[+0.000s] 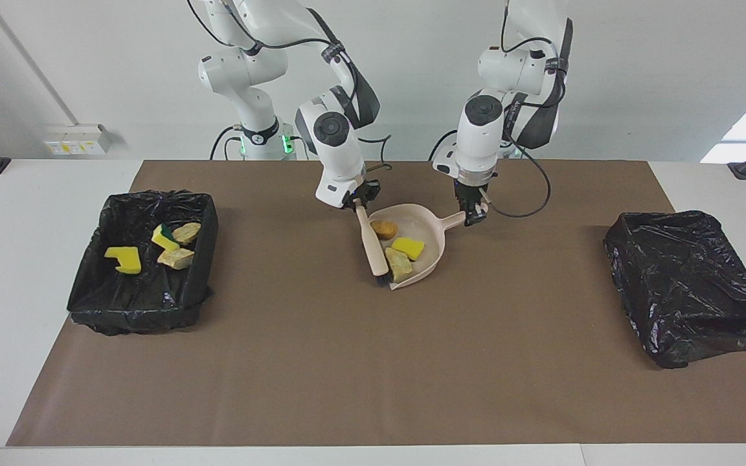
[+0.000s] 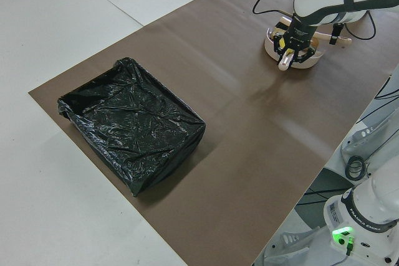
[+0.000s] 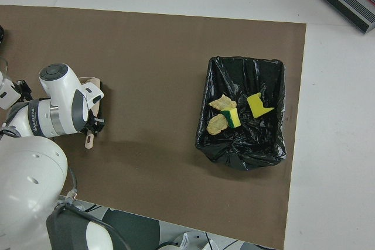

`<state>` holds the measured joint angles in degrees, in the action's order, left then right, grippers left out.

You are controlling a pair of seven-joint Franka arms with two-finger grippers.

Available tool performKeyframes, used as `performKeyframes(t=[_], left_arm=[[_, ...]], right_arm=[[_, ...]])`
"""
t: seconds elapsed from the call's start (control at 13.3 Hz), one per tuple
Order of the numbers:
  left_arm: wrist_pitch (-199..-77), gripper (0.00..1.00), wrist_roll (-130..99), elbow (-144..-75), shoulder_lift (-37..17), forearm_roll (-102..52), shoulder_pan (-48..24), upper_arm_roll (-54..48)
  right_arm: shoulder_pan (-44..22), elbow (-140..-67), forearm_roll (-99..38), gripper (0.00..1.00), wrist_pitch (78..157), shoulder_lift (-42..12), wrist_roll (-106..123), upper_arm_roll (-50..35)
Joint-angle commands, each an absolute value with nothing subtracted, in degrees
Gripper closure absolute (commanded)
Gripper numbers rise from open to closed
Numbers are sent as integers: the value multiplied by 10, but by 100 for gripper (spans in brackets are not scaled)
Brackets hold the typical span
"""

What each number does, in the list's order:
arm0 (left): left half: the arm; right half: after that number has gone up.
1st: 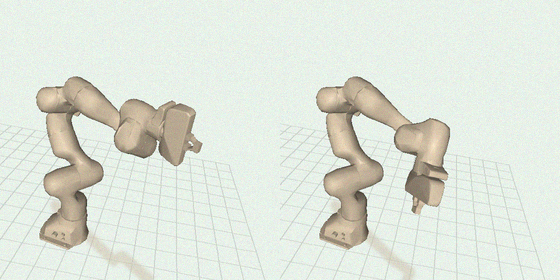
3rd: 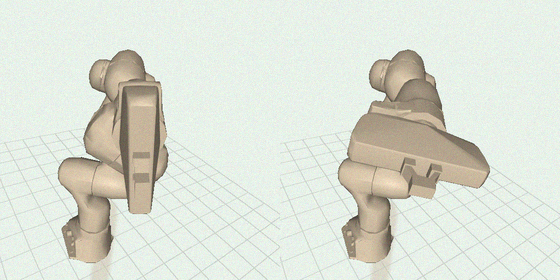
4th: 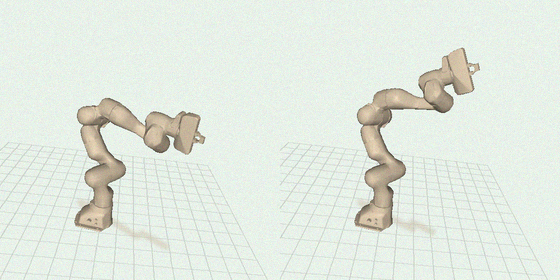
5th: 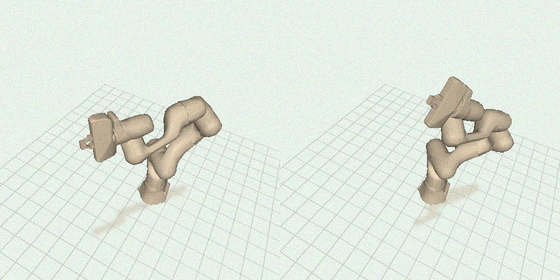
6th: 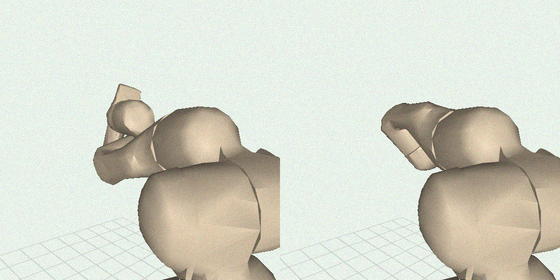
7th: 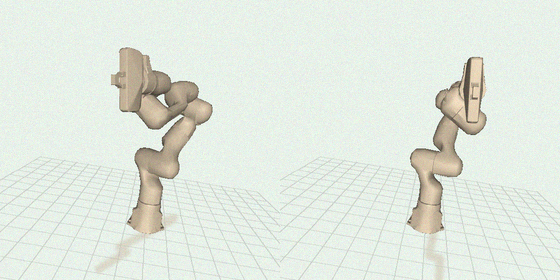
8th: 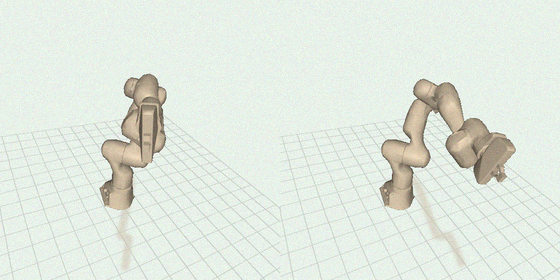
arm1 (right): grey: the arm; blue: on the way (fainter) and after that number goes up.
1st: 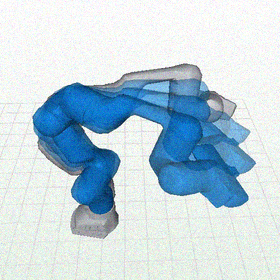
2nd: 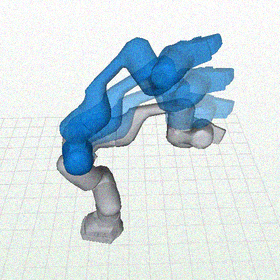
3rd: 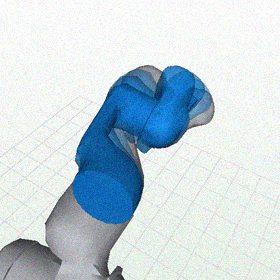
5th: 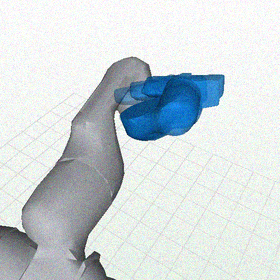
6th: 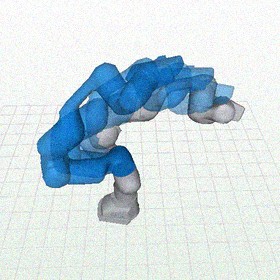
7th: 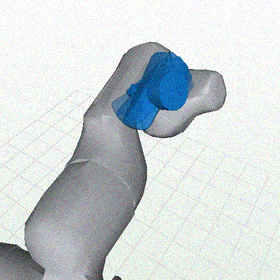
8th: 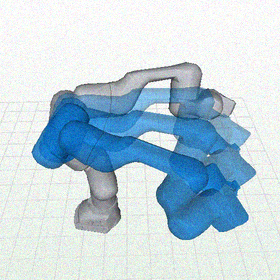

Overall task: Sweep and dump trash in bin
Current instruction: 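Brush the sponges and bread into the dustpan with the right gripper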

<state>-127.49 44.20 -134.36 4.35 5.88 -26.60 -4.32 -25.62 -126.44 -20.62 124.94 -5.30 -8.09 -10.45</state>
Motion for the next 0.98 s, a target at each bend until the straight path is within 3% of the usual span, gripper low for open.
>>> performKeyframes(t=[0.0, 0.23, 0.6, 0.9], left_arm=[[-1288, 100, 432, -1349, 41, 73, -265, -38], [-1283, 100, 436, -1347, 40, 73, -262, -37], [-1267, 100, 435, -1318, 25, 65, -234, -37], [-1242, 100, 433, -1293, 27, 27, -231, -34]], right_arm=[[-269, -1236, -280, 100, 1251, -68, -60, -109], [-261, -1227, -276, 100, 1232, -61, -59, -106], [-208, -1200, -209, 100, 1132, -12, -61, -103], [-218, -1206, -139, 100, 1125, 14, -160, -108]])
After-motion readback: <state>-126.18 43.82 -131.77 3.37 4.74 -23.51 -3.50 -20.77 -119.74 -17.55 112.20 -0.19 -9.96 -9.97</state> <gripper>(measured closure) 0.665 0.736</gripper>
